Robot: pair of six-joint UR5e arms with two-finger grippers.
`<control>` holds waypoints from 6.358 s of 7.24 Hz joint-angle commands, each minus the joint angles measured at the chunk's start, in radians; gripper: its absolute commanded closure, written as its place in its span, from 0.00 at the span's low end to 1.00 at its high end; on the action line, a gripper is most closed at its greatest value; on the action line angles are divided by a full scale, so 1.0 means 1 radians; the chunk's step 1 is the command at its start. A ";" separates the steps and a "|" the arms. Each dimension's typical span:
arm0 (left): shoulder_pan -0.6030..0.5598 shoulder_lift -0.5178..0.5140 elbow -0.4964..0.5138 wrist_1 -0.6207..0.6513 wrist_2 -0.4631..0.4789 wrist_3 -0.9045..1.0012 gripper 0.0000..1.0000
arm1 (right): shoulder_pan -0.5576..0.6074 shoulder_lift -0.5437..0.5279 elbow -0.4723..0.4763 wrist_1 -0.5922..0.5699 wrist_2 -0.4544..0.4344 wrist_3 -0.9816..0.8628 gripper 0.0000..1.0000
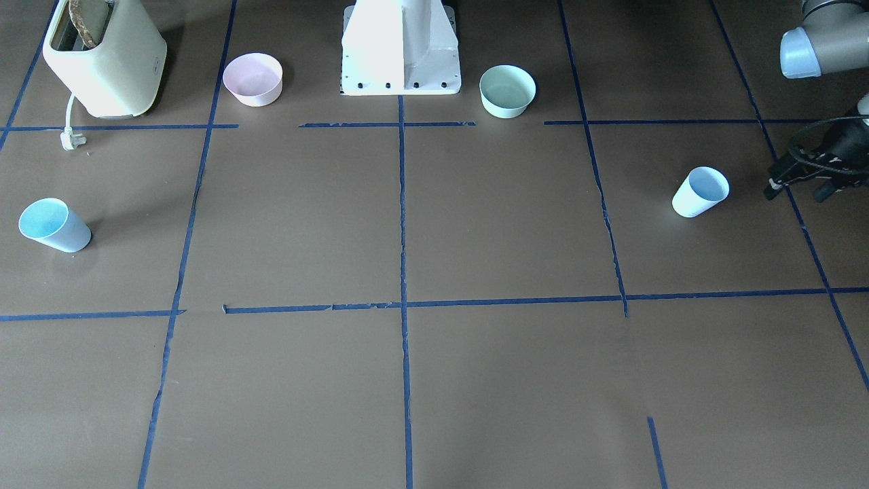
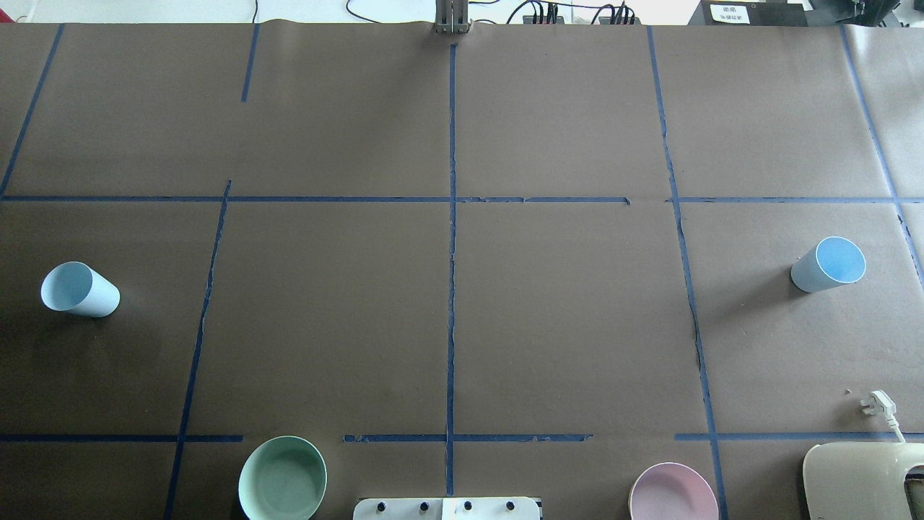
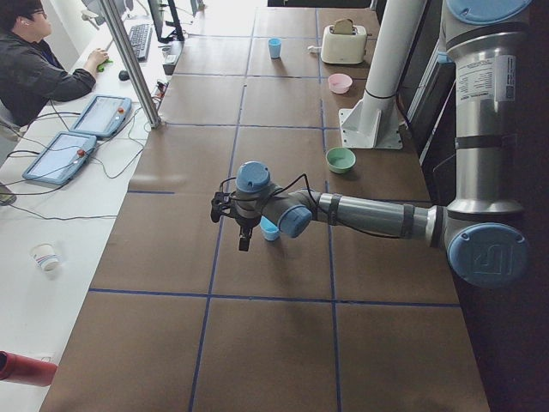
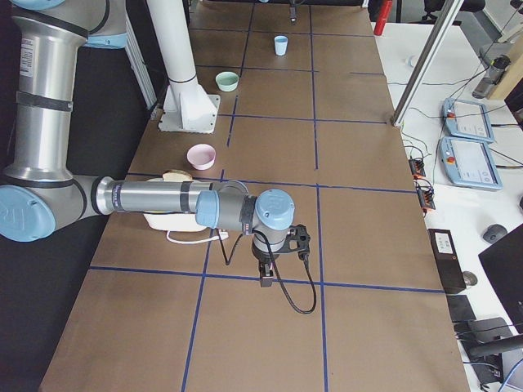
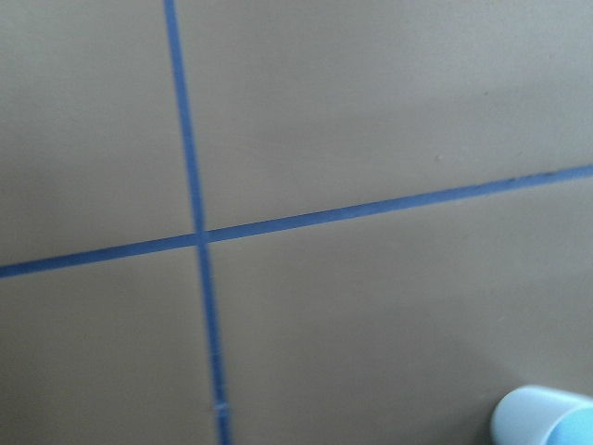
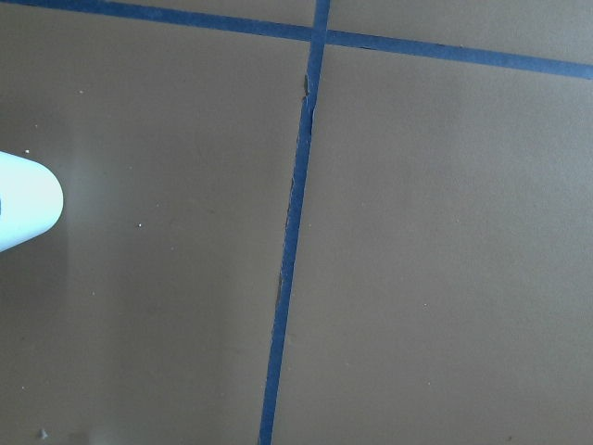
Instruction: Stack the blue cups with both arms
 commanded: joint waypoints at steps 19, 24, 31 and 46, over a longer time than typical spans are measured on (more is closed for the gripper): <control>0.273 -0.390 -0.098 0.388 0.002 -0.314 1.00 | -0.001 -0.002 -0.005 0.000 0.001 0.000 0.00; 0.600 -0.819 0.081 0.516 0.254 -0.671 1.00 | -0.001 -0.002 -0.006 0.000 0.002 0.001 0.00; 0.640 -0.921 0.229 0.501 0.259 -0.662 0.03 | -0.001 0.000 -0.005 0.000 0.005 0.001 0.00; -0.414 0.050 -0.031 0.648 -0.155 0.889 0.00 | -0.166 0.130 0.079 0.050 0.050 0.329 0.00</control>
